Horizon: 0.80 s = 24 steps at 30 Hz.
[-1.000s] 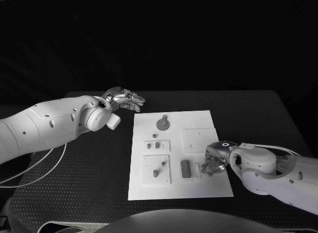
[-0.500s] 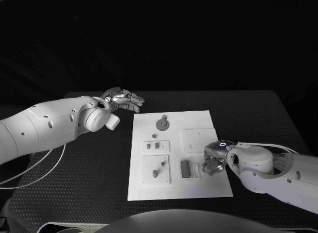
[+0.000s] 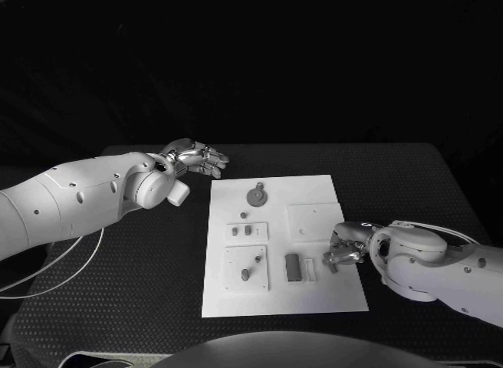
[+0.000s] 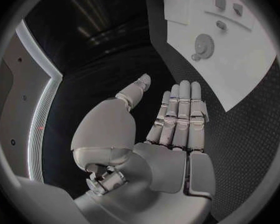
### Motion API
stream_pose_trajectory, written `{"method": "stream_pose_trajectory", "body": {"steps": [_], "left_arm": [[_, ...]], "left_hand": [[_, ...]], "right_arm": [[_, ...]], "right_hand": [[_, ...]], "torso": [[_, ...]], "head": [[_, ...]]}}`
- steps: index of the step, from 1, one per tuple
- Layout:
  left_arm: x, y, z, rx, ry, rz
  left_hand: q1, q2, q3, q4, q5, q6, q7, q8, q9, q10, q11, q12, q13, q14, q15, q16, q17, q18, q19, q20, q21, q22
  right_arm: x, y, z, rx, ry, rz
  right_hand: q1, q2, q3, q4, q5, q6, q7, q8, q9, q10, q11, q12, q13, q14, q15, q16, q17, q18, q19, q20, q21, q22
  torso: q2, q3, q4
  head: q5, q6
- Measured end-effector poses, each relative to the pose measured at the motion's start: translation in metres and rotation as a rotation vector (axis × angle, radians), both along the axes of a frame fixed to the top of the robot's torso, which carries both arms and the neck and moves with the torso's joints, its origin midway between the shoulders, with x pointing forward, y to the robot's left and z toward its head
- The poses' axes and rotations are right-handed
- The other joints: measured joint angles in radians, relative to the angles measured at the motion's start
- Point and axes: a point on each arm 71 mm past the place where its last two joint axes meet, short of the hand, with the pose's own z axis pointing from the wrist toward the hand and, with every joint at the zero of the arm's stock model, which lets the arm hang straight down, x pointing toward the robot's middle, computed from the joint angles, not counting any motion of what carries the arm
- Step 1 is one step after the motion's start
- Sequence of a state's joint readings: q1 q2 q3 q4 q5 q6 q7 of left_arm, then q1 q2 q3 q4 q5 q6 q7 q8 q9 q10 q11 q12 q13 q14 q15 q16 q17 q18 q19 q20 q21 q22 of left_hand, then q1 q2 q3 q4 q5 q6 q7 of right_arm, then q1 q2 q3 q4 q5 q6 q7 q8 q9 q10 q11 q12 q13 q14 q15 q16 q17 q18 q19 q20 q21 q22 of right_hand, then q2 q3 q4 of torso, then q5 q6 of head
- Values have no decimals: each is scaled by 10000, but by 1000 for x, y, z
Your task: Assemble the parts on the task board
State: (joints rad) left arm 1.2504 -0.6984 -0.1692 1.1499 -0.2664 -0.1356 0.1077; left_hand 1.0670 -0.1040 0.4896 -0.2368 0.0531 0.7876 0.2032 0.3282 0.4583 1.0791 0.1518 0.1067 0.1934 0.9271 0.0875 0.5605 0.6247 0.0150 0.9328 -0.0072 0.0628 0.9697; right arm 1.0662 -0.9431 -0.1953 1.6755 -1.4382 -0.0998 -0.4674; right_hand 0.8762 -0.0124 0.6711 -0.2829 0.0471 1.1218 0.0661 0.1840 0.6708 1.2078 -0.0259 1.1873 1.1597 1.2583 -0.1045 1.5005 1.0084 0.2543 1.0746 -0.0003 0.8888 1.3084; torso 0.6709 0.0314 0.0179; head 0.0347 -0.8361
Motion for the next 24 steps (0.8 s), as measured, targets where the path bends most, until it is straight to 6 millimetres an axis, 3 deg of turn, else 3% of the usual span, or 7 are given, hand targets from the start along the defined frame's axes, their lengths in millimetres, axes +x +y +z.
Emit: {"method": "stream_pose_trajectory", "body": {"steps": [9,24], "left_arm": [[0,0,0,34,-1,-26],[0,0,0,60,2,-31]], "left_hand": [[0,0,0,0,0,0,0,0,-9,0,0,0,0,0,0,0,-1,0,0,0,0,0],[0,0,0,0,0,0,0,0,-8,0,0,0,-1,0,0,0,7,0,0,0,0,0]], "right_arm": [[-7,7,5,1453,668,-1202],[-12,20,0,2017,1684,-1516]], "right_hand": [[39,-35,0,0,-5,-19,17,123,14,24,25,80,96,54,-24,0,74,-5,49,-17,39,0],[38,-33,-2,-2,-8,-30,27,122,-15,24,24,80,18,53,-20,0,-26,-58,48,-15,39,0]], "torso": [[1,0,-8],[5,3,-14]], "head": [[10,-2],[19,-71]]}}
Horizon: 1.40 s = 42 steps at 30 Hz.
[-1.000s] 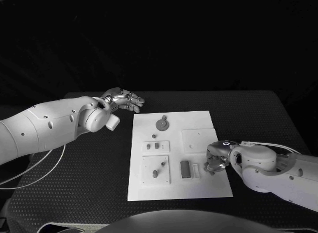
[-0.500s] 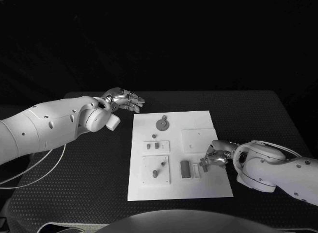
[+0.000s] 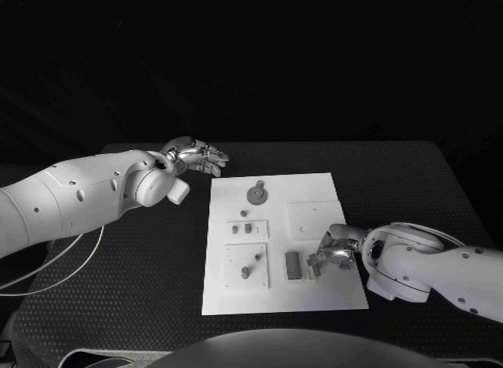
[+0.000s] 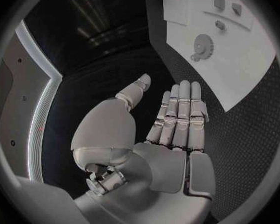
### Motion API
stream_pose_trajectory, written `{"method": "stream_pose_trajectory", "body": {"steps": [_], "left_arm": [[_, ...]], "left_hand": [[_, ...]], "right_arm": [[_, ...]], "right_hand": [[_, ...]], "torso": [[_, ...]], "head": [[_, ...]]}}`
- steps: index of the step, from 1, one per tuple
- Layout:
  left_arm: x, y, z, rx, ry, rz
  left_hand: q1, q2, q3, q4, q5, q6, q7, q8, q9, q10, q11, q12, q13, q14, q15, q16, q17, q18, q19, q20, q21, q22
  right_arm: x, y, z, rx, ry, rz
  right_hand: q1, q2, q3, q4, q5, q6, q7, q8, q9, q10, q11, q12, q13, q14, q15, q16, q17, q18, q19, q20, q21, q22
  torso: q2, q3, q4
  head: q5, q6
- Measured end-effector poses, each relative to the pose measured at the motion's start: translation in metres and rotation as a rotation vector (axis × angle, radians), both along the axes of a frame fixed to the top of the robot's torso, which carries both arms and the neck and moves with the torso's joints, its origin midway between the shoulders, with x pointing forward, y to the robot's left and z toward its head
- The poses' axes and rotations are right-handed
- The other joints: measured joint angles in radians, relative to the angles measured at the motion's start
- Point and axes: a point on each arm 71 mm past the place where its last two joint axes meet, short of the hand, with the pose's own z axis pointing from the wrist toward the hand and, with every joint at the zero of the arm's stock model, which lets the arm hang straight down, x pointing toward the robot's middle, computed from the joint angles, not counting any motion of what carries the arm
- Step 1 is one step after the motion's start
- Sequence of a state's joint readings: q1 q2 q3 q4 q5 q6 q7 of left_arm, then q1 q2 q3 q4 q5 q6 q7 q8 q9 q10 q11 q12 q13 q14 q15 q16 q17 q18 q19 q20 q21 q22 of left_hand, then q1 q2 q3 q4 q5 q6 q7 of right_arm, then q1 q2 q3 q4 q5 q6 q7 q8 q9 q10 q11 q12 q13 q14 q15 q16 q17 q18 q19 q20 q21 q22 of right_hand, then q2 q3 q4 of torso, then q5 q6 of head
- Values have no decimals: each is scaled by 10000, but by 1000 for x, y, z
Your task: Assemble the parts on the task board
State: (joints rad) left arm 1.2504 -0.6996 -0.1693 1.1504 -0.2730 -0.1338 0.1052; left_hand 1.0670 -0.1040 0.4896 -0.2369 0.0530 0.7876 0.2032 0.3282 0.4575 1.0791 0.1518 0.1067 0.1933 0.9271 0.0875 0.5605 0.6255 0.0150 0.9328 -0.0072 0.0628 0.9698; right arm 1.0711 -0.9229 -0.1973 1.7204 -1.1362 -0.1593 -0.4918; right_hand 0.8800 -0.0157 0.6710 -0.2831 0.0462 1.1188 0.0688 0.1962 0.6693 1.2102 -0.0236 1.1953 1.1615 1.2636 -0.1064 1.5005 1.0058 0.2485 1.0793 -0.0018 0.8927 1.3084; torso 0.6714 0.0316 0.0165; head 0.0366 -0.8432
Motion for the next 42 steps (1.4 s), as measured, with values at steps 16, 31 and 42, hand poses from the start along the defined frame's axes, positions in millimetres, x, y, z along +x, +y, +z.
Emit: {"method": "stream_pose_trajectory", "body": {"steps": [16,31,42], "left_arm": [[0,0,0,12,3,-12],[0,1,0,23,7,-2],[0,1,0,27,10,-4]], "left_hand": [[0,0,0,0,0,-36,-36,0,1,0,0,0,-1,0,0,0,-2,0,0,0,0,-8],[0,0,0,0,0,-36,-36,0,-8,0,0,0,8,0,0,0,6,0,0,0,0,-7],[0,0,0,0,0,-36,-36,0,-7,0,0,0,7,0,0,0,5,0,0,0,0,-6]], "right_arm": [[1,7,-6,0,217,106],[7,1,-8,-169,135,4],[7,3,-9,-142,174,90]], "right_hand": [[38,38,-2,-2,8,-18,19,-15,-30,-1,0,0,0,-8,9,0,0,-15,-2,2,0,0],[38,39,-15,-15,9,-18,21,-16,-14,-1,0,0,8,33,4,-1,1,-74,-3,3,0,0],[37,39,-16,-16,4,-17,22,-10,-37,0,0,-1,14,45,18,-1,1,5,-3,4,0,0]], "torso": [[0,8,6],[-2,6,7],[-2,12,5]], "head": [[16,-33],[33,-67],[43,-89]]}}
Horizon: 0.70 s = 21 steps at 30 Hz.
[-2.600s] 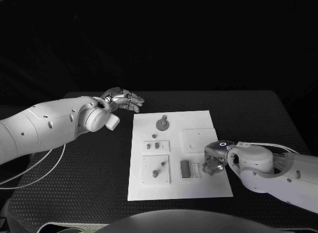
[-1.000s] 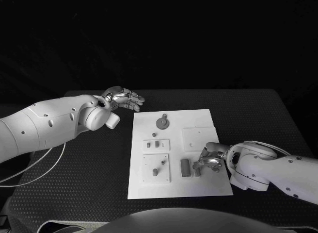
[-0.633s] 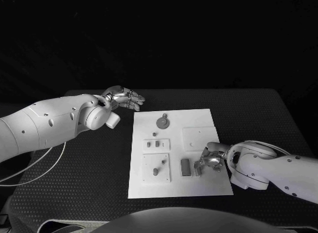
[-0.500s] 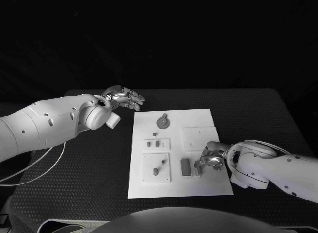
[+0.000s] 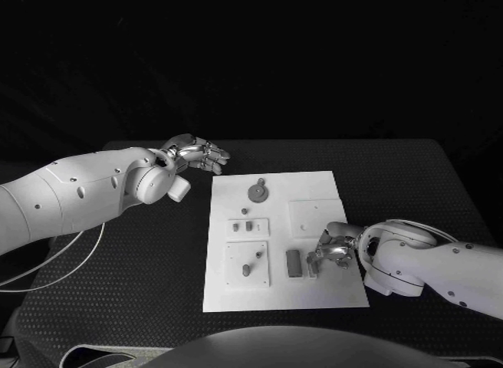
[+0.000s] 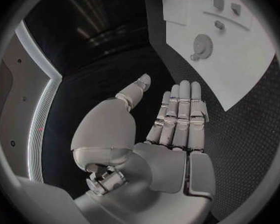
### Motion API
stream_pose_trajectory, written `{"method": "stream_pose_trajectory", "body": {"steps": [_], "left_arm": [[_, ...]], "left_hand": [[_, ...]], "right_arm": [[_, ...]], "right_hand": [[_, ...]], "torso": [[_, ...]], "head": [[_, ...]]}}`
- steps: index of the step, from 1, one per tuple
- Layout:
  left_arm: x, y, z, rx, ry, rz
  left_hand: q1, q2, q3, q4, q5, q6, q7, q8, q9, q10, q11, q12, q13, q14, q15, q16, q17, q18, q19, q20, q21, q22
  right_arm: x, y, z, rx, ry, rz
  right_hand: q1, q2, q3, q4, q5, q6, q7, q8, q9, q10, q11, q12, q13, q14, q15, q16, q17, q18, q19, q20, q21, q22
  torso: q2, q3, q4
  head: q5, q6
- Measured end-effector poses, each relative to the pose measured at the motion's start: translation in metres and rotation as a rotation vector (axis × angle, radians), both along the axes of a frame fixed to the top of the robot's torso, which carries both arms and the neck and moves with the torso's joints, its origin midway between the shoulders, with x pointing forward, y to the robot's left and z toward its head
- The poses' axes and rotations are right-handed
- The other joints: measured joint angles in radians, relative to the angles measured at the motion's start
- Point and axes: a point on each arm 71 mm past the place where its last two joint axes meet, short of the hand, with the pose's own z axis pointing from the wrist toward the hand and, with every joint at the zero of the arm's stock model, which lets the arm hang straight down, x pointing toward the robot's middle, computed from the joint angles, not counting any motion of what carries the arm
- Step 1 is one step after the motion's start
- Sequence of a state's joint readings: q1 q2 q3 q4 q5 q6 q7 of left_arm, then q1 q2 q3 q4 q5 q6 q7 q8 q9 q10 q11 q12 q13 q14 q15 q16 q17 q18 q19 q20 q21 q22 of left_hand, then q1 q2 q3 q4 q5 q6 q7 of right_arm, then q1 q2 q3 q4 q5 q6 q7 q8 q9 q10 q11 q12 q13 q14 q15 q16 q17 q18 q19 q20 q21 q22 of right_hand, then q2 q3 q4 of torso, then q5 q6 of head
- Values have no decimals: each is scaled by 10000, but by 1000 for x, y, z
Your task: Assemble the parts on the task board
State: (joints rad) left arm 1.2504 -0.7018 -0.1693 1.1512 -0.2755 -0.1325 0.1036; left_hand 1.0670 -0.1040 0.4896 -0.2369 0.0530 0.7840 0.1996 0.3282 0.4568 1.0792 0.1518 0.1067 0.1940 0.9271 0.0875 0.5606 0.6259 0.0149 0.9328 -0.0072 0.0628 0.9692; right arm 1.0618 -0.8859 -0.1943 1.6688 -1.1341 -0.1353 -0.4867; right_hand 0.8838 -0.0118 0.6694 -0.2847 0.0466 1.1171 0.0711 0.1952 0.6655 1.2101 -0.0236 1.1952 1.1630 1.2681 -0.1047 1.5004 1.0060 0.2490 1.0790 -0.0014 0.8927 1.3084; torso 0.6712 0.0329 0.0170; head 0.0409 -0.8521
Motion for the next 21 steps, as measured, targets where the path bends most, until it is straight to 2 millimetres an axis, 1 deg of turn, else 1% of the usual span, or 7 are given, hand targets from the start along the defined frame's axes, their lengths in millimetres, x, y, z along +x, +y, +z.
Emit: {"method": "stream_pose_trajectory", "body": {"steps": [10,21], "left_arm": [[0,0,0,3,10,-6],[0,0,0,5,18,-15]], "left_hand": [[0,0,0,0,0,0,0,0,-8,0,0,0,-1,0,0,0,9,0,0,0,0,1],[0,0,0,0,0,0,0,39,-8,-37,37,39,-2,0,0,0,8,0,0,0,0,1]], "right_arm": [[-4,0,-1,-8,162,100],[-4,0,-1,-22,214,132]], "right_hand": [[0,0,-12,-12,-3,0,0,0,-21,0,0,0,46,-1,3,0,21,1,0,0,0,0],[0,0,-14,-13,-30,2,0,1,-16,0,0,0,56,10,-5,0,25,1,-1,1,0,0]], "torso": [[-1,-7,1],[-2,-7,2]], "head": [[18,-34],[31,-31]]}}
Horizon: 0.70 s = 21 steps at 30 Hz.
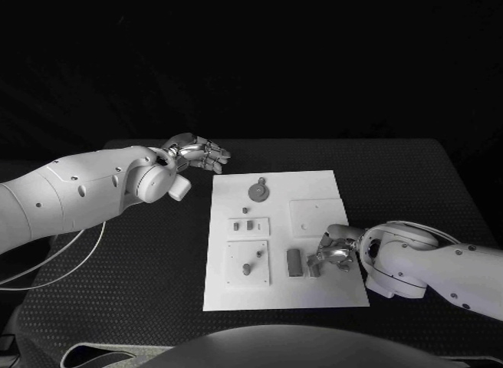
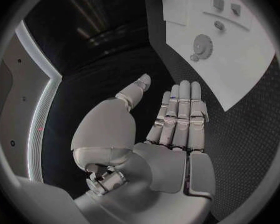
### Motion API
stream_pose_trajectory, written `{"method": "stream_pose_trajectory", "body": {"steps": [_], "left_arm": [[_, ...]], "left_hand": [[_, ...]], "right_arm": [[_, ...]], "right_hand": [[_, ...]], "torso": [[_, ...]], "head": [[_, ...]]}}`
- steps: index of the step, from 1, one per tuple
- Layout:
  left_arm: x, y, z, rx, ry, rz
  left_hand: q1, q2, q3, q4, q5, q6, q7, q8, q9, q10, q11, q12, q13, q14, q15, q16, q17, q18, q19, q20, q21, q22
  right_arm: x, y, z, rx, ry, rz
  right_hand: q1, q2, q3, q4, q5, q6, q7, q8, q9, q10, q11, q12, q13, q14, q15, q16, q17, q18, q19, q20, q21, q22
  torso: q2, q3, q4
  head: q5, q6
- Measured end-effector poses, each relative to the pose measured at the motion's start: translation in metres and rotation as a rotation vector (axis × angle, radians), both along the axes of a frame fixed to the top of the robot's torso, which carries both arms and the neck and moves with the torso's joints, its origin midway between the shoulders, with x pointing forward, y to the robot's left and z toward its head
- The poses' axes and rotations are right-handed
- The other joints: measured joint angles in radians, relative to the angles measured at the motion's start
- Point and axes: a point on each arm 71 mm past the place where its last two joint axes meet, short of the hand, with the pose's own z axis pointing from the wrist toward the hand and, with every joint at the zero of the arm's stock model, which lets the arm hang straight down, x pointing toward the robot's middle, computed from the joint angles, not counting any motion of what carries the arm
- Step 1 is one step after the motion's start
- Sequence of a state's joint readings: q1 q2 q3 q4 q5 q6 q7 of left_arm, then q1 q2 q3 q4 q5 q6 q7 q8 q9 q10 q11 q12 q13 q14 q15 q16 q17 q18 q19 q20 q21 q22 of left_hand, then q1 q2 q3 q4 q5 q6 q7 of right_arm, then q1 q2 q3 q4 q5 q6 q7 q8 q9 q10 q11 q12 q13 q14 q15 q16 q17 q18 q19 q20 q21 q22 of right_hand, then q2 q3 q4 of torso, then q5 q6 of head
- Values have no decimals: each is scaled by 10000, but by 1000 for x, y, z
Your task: Assemble the parts on the task board
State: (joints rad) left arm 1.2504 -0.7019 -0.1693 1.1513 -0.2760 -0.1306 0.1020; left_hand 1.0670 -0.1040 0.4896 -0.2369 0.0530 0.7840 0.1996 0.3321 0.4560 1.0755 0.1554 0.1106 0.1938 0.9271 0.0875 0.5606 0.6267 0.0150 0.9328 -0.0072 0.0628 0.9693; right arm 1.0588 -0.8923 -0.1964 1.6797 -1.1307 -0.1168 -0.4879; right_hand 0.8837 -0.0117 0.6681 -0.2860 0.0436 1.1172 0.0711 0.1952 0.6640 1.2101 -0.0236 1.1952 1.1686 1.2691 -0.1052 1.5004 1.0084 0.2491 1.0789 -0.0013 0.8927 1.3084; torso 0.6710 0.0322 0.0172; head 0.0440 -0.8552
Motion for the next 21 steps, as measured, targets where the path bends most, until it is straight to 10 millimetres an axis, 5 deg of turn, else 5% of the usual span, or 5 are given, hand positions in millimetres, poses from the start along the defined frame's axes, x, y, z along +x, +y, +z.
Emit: {"method": "stream_pose_trajectory", "body": {"steps": [9,21], "left_arm": [[0,0,0,-1,7,-10],[0,0,0,-1,14,-18]], "left_hand": [[0,0,0,0,0,0,0,0,0,0,0,0,-1,0,0,0,9,0,0,0,0,0],[0,0,0,0,0,0,0,0,-9,0,0,0,-2,0,0,0,7,0,0,0,0,1]], "right_arm": [[1,0,-1,0,-7,-17],[-1,-1,-4,-78,82,-90]], "right_hand": [[-112,104,-60,34,35,1,0,5,-37,0,0,-120,-119,-16,-37,0,-100,0,0,0,0,0],[-1088,-1624,339,1450,106,-70,60,59,-252,-204,-13,-349,-354,-116,-136,0,-273,113,111,-39,-59,0]], "torso": [[-1,-3,5],[0,-6,4]], "head": [[1,12],[-3,19]]}}
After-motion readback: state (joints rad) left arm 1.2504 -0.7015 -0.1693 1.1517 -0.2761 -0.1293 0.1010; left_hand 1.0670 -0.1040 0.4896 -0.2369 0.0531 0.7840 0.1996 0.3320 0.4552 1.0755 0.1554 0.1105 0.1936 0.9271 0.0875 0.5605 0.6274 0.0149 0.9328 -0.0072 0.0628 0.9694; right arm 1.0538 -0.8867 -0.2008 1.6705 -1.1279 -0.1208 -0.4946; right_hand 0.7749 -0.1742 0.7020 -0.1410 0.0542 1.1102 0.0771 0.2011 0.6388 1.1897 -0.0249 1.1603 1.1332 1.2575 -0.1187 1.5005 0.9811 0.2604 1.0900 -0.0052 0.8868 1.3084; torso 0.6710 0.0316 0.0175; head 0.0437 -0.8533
